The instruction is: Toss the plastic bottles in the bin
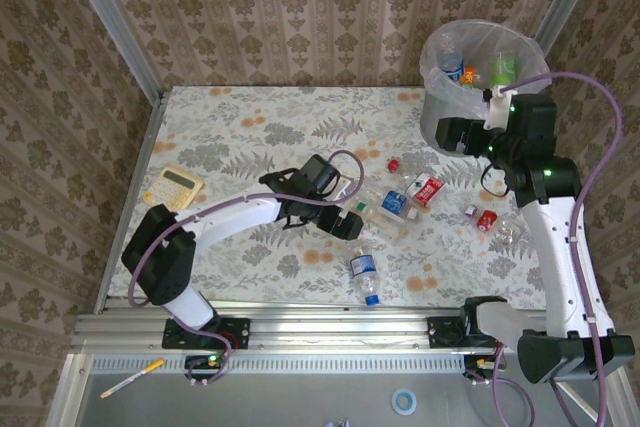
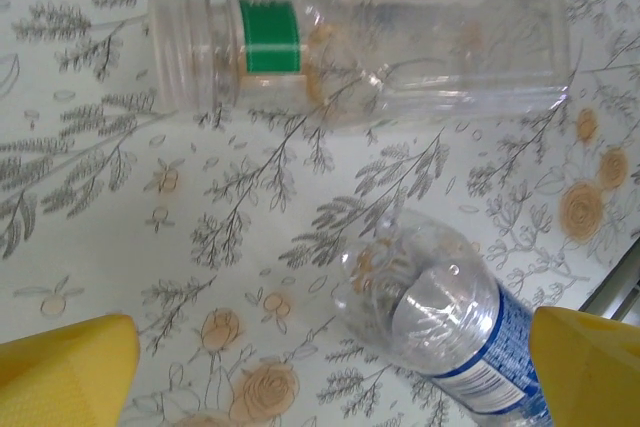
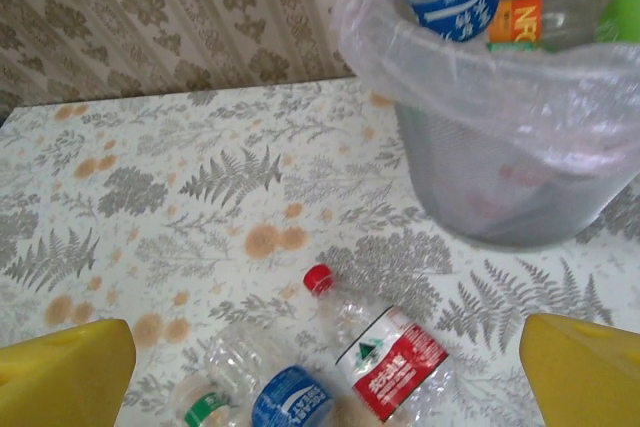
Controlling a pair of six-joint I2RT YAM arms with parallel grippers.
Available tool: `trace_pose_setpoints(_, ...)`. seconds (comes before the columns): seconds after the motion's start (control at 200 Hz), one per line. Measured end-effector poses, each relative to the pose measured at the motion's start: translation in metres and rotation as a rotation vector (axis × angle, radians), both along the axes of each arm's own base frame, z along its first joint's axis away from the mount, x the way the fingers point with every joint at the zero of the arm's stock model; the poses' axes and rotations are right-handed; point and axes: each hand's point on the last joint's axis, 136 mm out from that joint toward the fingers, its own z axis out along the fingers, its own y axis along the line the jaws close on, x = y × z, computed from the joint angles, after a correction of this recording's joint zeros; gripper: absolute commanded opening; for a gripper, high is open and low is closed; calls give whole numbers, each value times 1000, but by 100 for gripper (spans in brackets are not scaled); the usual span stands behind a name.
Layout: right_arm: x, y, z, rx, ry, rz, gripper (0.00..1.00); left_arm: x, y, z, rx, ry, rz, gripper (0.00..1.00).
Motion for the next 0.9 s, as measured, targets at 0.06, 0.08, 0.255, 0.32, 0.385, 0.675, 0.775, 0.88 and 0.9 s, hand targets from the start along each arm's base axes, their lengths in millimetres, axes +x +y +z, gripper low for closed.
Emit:
trace_pose_setpoints(0.06,-4,3,-9,16,19,12,100,-4,3,-1,23,14,4,100)
trace_pose_setpoints(0.08,-6,4,-12,21,27,15,100,-5,4,-1,31,18,4,100)
trace_pose_setpoints(0.255,-20,12,-41,61,100,39,100,-18,6,1,75,53,9,100)
trace_pose_setpoints(0.32,-25,13,-51,70,124,44,100,-25,6,1,93,74,7,100)
trace_pose_setpoints(0.385,-30,15,-59,78,140,49,100,-32,4,-1,117,97,0,100)
trace_pose_setpoints(0.675,-48,21,-78,107,178,59,100,-60,-16,-22,250,199,-43,100)
trace_pose_setpoints(0.775,-52,23,-79,112,176,67,100,-70,-24,-30,289,225,-62,100)
trace_pose_setpoints(0.88,-56,24,-78,115,169,75,100,-81,-31,-35,329,244,-84,100)
trace_pose_setpoints(0.9,-57,24,-78,115,168,76,100,-83,-32,-36,335,247,-86,100)
